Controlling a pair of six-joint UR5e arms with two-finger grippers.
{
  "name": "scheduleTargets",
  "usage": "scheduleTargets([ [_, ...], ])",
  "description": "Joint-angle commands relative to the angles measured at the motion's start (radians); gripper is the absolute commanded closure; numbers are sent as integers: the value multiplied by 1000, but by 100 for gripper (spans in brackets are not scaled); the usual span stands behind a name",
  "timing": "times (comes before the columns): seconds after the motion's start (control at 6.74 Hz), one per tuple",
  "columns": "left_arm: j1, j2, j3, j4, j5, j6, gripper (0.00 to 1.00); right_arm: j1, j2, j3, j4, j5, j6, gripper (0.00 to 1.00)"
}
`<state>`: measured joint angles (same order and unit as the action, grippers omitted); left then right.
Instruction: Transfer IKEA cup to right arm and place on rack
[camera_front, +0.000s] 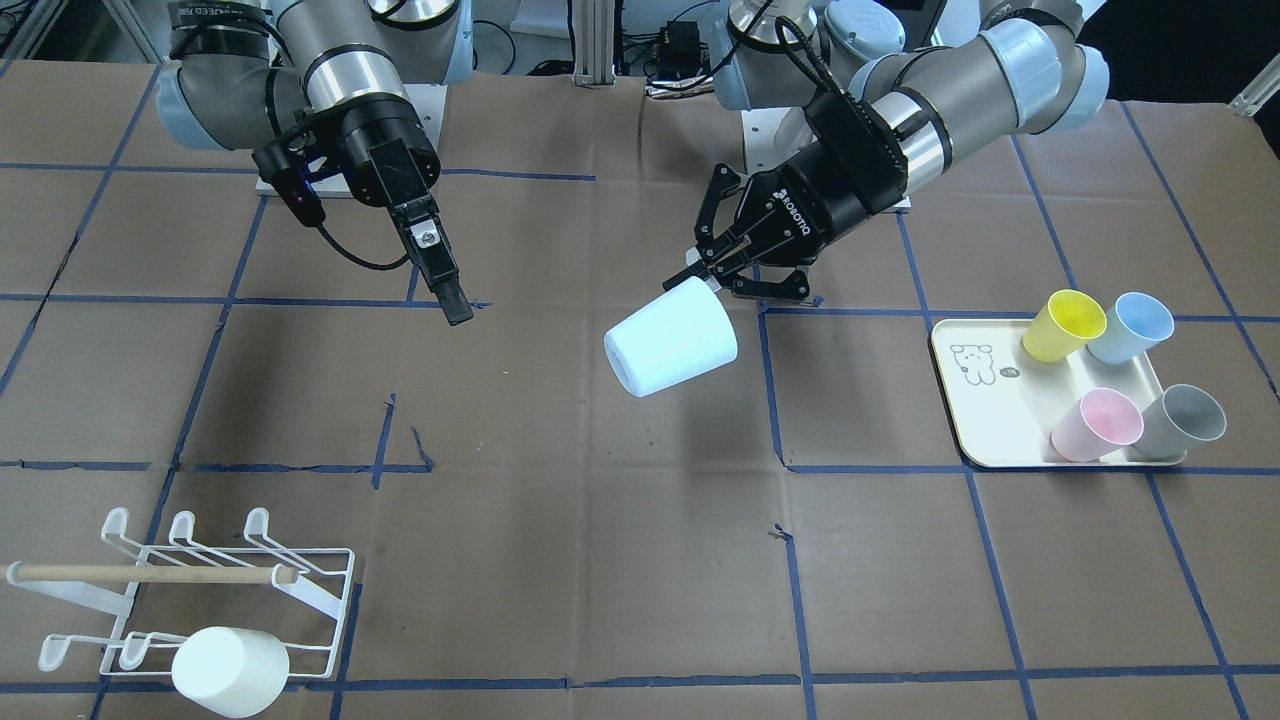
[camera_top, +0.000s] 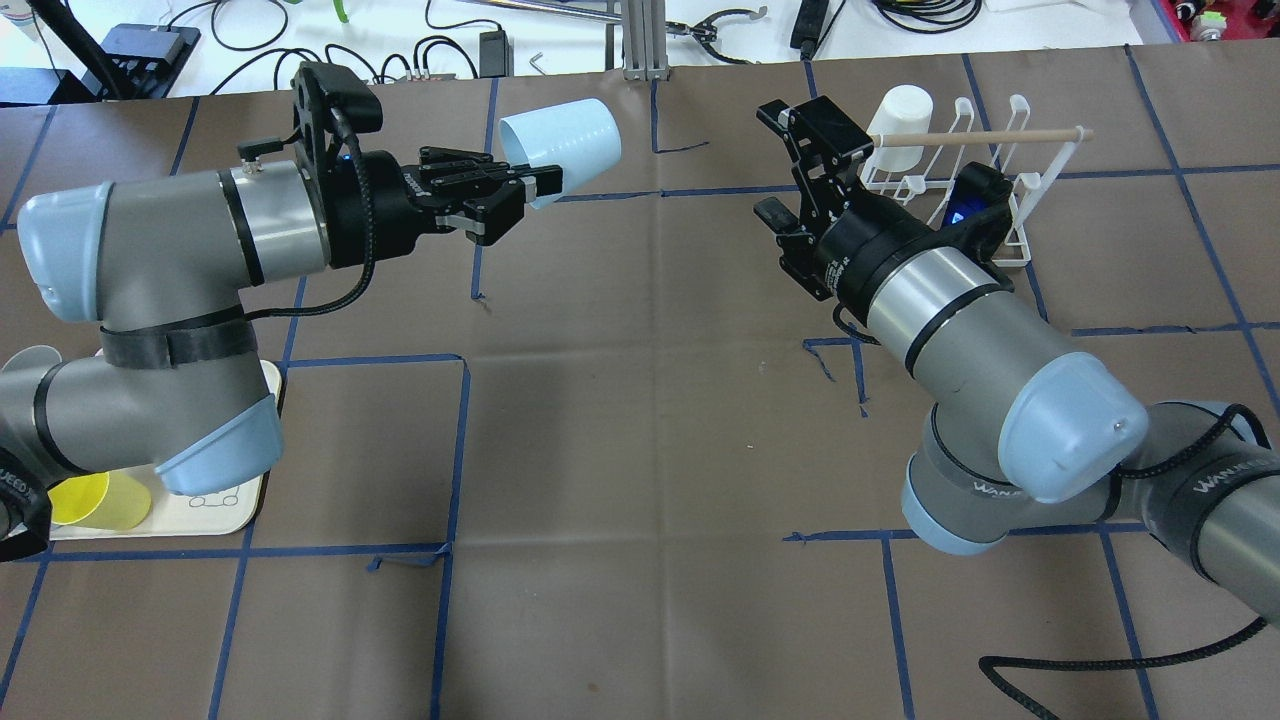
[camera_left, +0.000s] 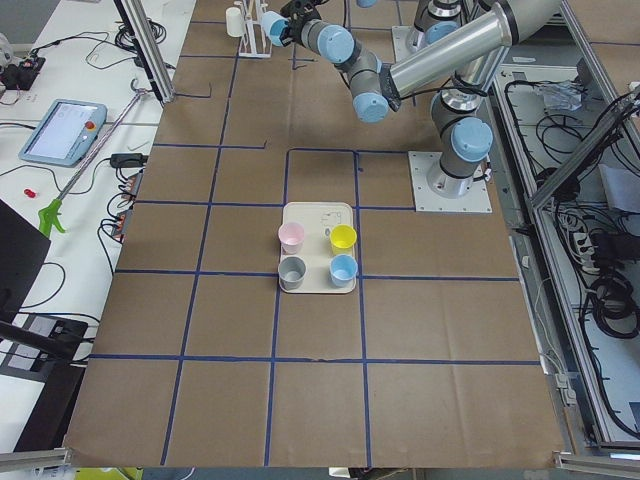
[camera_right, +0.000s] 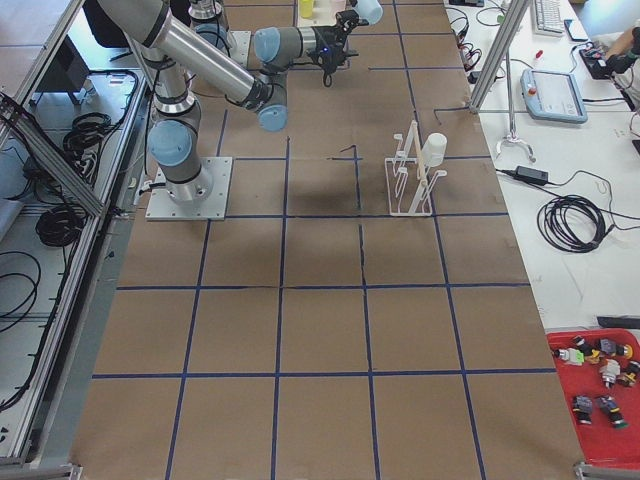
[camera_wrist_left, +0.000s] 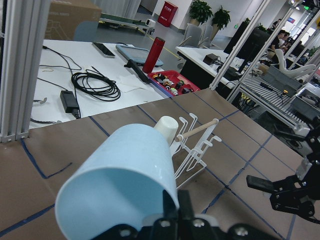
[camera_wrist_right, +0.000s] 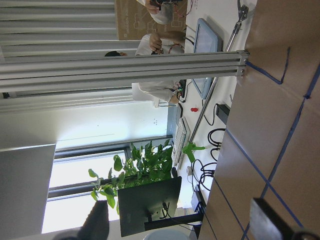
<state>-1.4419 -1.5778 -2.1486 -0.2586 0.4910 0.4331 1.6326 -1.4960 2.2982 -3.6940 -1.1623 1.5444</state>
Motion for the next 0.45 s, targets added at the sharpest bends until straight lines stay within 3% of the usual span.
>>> scheduleTargets([
  [0.0,-9,-7,-14,85,-2,-59,99,7,-4,1,38,3,0,0],
  [0.3,-9,-7,-14,85,1,-65,99,62,-6,-6,86,1,16,0],
])
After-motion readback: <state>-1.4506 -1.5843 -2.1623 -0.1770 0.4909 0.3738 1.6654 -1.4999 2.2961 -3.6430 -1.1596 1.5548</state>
